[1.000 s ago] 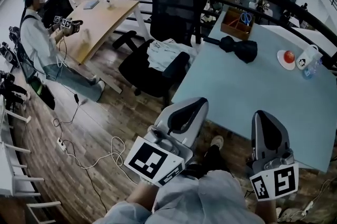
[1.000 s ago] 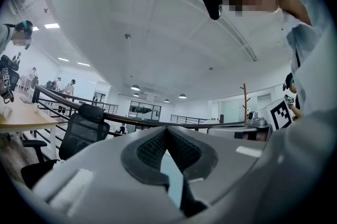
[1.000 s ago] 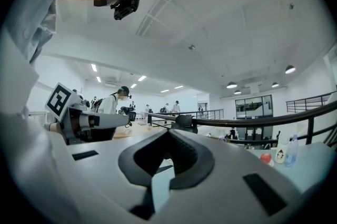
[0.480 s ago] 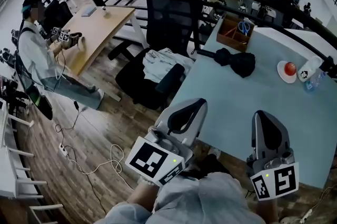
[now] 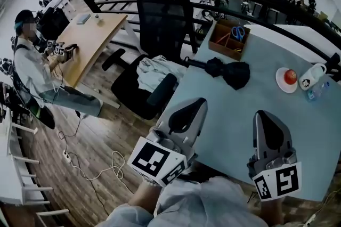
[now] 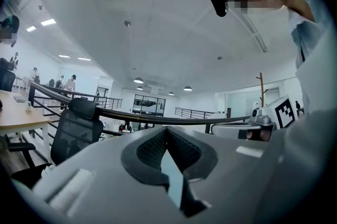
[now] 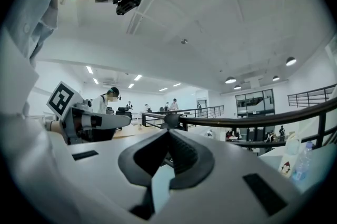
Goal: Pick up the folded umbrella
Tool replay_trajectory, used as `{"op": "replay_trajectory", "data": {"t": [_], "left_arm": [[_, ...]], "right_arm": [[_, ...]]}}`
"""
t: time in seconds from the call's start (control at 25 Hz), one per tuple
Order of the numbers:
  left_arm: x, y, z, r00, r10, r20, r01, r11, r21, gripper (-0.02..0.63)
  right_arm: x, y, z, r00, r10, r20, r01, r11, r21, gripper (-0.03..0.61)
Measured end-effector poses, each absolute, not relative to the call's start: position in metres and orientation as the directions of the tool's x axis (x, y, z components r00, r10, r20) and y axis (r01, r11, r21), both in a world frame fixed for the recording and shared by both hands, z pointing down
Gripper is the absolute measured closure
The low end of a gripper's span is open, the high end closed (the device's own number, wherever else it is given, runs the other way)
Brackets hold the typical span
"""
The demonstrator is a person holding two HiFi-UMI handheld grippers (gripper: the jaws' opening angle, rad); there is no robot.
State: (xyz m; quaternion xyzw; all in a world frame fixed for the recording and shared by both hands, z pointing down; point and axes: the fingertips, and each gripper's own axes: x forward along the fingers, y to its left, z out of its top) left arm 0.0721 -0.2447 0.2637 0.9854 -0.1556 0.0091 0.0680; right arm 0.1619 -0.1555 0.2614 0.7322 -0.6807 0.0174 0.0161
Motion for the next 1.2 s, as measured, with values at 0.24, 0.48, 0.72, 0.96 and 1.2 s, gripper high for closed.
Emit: {"op": "replay_trajectory", "data": {"t": [0.24,0.48,0.72,0.96,1.2], "left_arm": [[0.118,-0.261,0.284,0.934,-0.337,0.117,-0.346,-0.936,0.063,0.609],[0.158,-0.272,0.312,0.959,-0.228,0.168,-0.246,-0.965,0.095,0.607],[0.194,-0.298,0.341,0.96,-0.142,0.241,-0.164,-0.984,0.073,0.556],[0.227,-0.322,0.376,0.938,-0.04,0.345,-0.044,-0.999,0.003,0.442],[0.253,-0.331,0.423,0.884,0.066,0.463,0.104,-0.993,-0.057,0.373]], "right_arm": [[0.206,-0.159,0.28,0.088,-0.994,0.065,-0.995,-0.091,-0.045,0.58],[0.229,-0.154,0.298,0.11,-0.989,0.102,-0.99,-0.119,-0.078,0.58],[0.242,-0.158,0.311,0.137,-0.981,0.137,-0.985,-0.149,-0.087,0.58],[0.254,-0.166,0.325,0.182,-0.966,0.182,-0.979,-0.195,-0.055,0.58],[0.251,-0.177,0.34,0.193,-0.956,0.219,-0.972,-0.217,-0.092,0.58]]}}
